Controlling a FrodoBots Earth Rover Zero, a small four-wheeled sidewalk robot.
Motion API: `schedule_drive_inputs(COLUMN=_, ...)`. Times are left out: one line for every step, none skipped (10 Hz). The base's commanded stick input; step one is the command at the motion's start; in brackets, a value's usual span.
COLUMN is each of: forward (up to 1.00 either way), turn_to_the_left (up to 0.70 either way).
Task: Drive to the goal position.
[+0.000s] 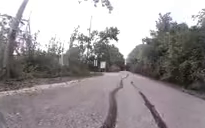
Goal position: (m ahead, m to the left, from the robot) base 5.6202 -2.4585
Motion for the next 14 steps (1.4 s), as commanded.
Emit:
schedule_drive_inputs(forward=0.50, turn_to_the_left=0.00)
schedule_drive_inputs(forward=0.50, turn_to_the_left=0.00)
schedule_drive_inputs(forward=0.50, turn_to_the_left=0.00)
schedule_drive_inputs(forward=0.50, turn_to_the_left=0.00)
schedule_drive_inputs(forward=0.50, turn_to_the_left=0.00)
schedule_drive_inputs(forward=0.50, turn_to_the_left=0.00)
schedule_drive_inputs(forward=0.50, turn_to_the_left=0.00)
schedule_drive_inputs(forward=0.50, turn_to_the_left=0.00)
schedule_drive_inputs(forward=0.50, turn_to_the_left=0.00)
schedule_drive_inputs(forward=0.50, turn_to_the_left=0.00)
schedule_drive_inputs(forward=0.50, turn_to_the_left=0.00)
schedule_drive_inputs(forward=0.50, turn_to_the_left=0.00)
schedule_drive_inputs(forward=0.50, turn_to_the_left=0.00)
schedule_drive_inputs(forward=0.50, turn_to_the_left=0.00)
